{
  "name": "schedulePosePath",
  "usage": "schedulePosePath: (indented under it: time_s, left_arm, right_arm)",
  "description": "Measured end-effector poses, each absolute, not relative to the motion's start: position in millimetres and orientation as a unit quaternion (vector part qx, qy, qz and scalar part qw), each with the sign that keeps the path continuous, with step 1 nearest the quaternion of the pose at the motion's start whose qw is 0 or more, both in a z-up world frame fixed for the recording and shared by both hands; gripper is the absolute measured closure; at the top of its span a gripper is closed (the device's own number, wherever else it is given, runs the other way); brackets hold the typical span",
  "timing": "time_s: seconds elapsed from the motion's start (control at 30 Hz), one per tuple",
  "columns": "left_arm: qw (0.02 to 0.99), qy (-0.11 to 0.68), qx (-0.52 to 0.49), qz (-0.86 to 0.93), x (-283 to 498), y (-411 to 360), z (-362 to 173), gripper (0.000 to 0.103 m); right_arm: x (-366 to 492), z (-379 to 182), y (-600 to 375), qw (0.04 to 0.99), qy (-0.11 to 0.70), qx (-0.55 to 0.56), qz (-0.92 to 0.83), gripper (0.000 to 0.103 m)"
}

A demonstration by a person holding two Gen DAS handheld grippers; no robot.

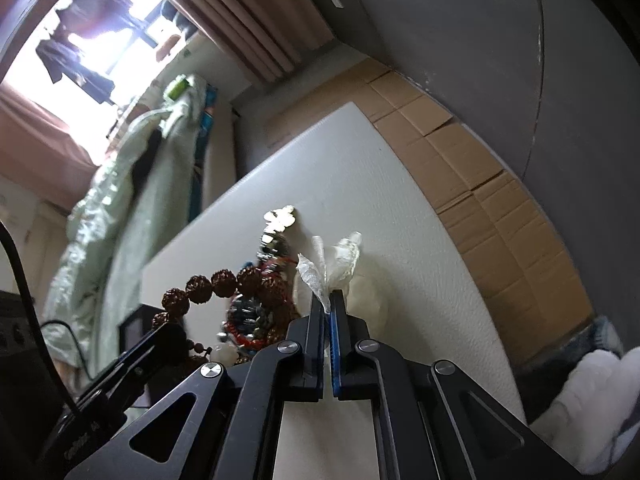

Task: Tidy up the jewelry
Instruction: 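Grasp the brown bead bracelet with the left gripper while the right gripper grasps the white plastic bag, then carry the brown bracelet into the black box and open the left gripper while the right drops the bag in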

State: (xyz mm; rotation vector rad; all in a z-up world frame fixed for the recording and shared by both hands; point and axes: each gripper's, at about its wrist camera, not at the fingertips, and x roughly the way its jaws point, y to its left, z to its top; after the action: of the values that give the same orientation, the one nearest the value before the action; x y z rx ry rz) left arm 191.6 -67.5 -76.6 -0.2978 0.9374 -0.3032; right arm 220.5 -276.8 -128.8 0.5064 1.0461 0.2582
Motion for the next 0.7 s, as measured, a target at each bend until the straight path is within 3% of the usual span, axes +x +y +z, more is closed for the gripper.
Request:
schedulePosePath:
  time_s: [0.7]
  left_arm:
    - [0.902,0.372,-0.189,-0.109,157.5,11.5,-29.2,0.084]
  right_arm:
    - [203.6,-94.1,-234.7,0.840,0.426,0.257,0.215,0.099]
